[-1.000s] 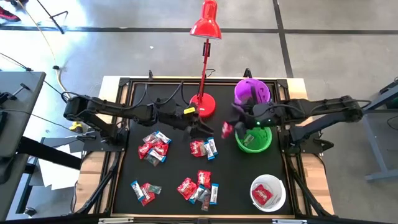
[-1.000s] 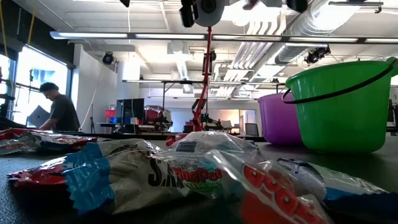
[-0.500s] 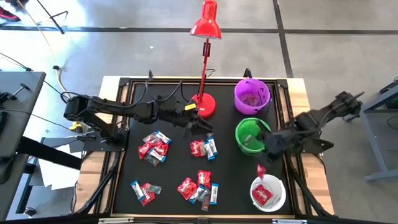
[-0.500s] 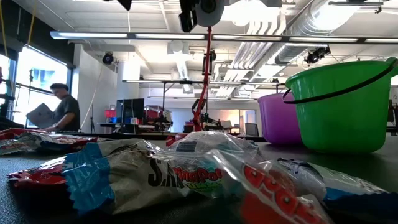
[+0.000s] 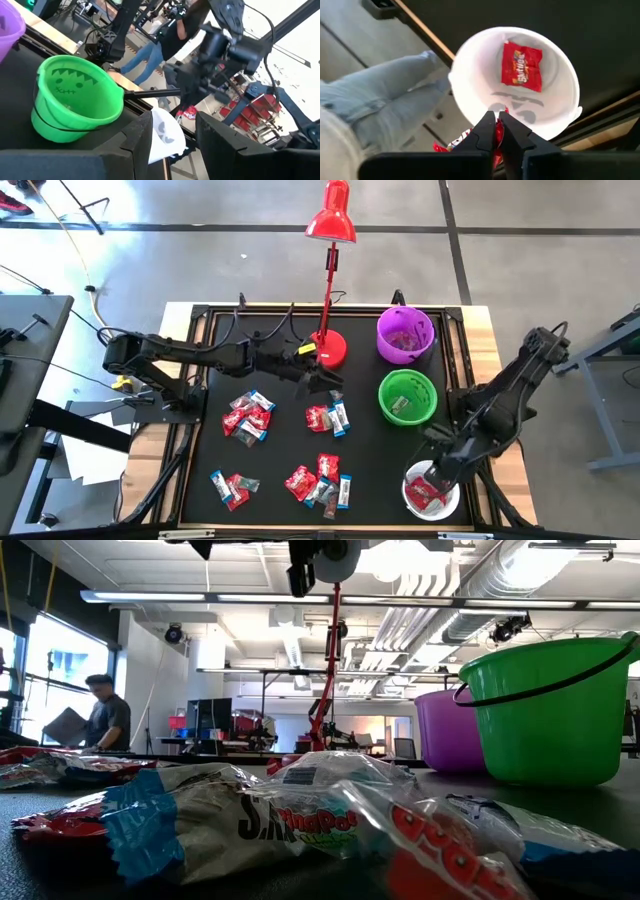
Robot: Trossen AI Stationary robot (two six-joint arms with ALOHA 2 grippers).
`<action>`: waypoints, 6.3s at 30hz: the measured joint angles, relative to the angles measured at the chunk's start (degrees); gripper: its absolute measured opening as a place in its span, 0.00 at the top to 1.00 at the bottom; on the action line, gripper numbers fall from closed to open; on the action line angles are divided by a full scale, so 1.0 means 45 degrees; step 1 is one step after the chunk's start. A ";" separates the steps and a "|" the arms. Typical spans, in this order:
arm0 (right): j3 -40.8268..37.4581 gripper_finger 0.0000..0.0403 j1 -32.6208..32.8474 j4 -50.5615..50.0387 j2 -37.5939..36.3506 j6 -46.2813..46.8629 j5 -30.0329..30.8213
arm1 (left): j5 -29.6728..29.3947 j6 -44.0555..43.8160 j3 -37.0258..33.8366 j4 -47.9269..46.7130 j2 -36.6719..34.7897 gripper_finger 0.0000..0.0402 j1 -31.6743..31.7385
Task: Organize candy in baskets
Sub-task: Put the red candy into the white bucket, then put the green gummy into the violet bucket
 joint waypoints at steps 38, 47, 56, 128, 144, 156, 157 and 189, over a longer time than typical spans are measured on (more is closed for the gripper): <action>0.0005 0.71 -0.3088 -0.0079 0.0186 -0.5999 0.1045 | -0.3684 0.8264 -0.0029 -0.8371 0.2491 0.66 -0.0975; 0.0005 0.71 -0.4374 -0.0101 0.0186 -0.7857 0.0938 | -0.3028 1.1564 -0.0024 -0.7932 0.3224 0.66 -0.1142; 0.0010 0.71 -0.5333 -0.0176 0.0186 -0.8784 0.0844 | -0.3084 1.4455 -0.0024 -0.6156 0.4025 0.66 -0.1258; 0.0015 0.71 -0.9789 0.8613 0.0191 -1.1095 0.4856 | -0.8390 0.5546 -0.0015 -0.1615 -0.0184 1.00 -0.1165; 0.0015 0.71 -0.9977 0.8897 0.0191 -1.1361 0.4965 | -0.9544 0.6178 -0.0019 -0.0447 -0.0189 1.00 -0.1710; 0.0015 0.73 -1.0036 0.8896 0.0191 -1.1673 0.5033 | -0.9612 0.6232 -0.0019 -0.0437 -0.0189 1.00 -0.2020; 0.0015 0.74 -1.0036 0.8897 0.0191 -1.1673 0.5038 | -0.9663 0.6236 -0.0019 -0.0437 -0.0189 1.00 -0.2020; 0.0010 1.00 -1.0040 0.8858 0.0196 -1.2344 0.5018 | -0.9256 0.7562 -0.0019 -0.0531 -0.0209 0.74 -0.1967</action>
